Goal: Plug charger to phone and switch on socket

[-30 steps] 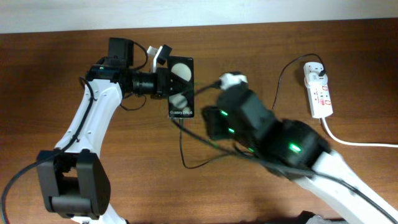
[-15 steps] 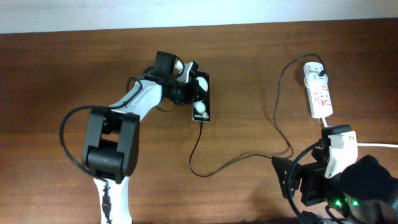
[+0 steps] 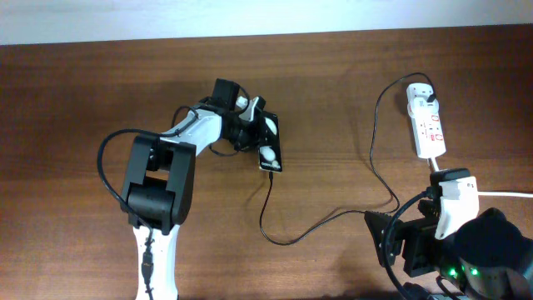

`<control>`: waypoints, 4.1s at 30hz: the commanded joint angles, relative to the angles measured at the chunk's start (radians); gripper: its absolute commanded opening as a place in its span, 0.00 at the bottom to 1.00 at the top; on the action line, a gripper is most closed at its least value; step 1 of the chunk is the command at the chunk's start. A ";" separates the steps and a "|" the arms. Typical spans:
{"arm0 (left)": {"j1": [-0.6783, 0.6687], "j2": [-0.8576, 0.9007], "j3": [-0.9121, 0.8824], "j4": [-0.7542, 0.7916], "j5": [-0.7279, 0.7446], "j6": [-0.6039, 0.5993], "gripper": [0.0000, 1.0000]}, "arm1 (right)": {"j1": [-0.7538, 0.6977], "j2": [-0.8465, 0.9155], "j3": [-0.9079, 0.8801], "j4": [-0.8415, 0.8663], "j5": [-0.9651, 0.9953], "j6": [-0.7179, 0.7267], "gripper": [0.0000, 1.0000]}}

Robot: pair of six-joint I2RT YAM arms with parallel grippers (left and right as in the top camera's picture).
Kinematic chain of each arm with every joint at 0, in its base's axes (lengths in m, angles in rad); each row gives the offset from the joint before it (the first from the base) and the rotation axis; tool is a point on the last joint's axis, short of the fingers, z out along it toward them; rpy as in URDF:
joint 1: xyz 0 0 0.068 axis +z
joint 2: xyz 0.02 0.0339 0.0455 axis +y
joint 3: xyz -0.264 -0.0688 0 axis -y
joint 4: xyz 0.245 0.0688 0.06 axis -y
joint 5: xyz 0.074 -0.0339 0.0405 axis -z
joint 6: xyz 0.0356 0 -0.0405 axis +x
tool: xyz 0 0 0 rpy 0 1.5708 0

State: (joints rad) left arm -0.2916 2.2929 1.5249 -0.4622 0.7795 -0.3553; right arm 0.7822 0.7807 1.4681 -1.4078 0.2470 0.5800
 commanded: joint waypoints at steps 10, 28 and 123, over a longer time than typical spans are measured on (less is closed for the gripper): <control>0.003 0.056 -0.023 -0.037 -0.232 0.027 0.73 | 0.002 0.001 0.006 0.000 0.016 0.003 0.99; -0.003 0.056 -0.023 -0.192 -0.468 0.140 0.99 | 0.002 0.001 0.006 0.000 0.016 0.003 0.99; 0.269 -2.285 -1.426 0.381 -0.861 0.117 0.99 | -0.687 0.537 0.006 -0.101 -0.116 0.156 0.99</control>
State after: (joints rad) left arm -0.0265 0.0166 0.1776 -0.1650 -0.0929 -0.2436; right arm 0.1005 1.3273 1.4689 -1.4967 0.1322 0.7425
